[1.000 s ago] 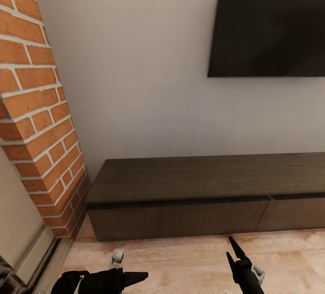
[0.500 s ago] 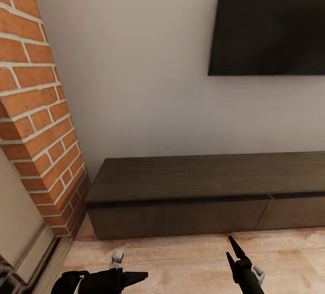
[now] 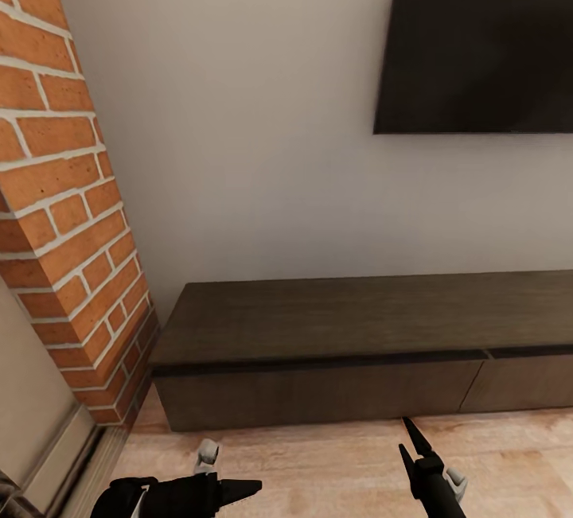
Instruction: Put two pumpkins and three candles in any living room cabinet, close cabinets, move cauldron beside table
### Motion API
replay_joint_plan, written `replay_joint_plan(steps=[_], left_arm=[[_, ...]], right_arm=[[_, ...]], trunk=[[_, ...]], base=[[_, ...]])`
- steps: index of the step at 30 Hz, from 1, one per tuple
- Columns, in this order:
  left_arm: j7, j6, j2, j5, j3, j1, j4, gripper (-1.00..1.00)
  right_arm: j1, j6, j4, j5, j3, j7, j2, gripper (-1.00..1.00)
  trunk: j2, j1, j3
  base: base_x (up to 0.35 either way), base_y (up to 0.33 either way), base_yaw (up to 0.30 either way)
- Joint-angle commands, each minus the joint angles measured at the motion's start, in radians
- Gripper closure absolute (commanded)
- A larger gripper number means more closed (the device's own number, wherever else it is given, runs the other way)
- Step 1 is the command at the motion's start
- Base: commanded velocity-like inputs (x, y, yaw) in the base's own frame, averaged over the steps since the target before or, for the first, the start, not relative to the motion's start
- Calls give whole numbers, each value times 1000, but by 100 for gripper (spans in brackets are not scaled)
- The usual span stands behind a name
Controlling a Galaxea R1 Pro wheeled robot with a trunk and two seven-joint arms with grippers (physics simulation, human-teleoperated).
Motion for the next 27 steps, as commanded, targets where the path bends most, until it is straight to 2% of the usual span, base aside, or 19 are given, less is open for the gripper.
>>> replay_joint_plan(steps=[1, 16, 27], left_arm=[[-2, 11, 0, 2, 0, 0, 0, -100], [-1, 10, 0, 2, 0, 0, 0, -100], [3, 10, -1, 1, -1, 0, 0, -100]], right_arm=[[0, 10, 0, -11, -1, 2, 0, -100], [0, 10, 0, -11, -1, 0, 0, -100], [0, 10, 1, -11, -1, 0, 0, -100]], trunk=[[0, 0, -1], [0, 0, -1], [0, 0, -1]], base=[[53, 27, 0], [107, 11, 0], [167, -69, 0]])
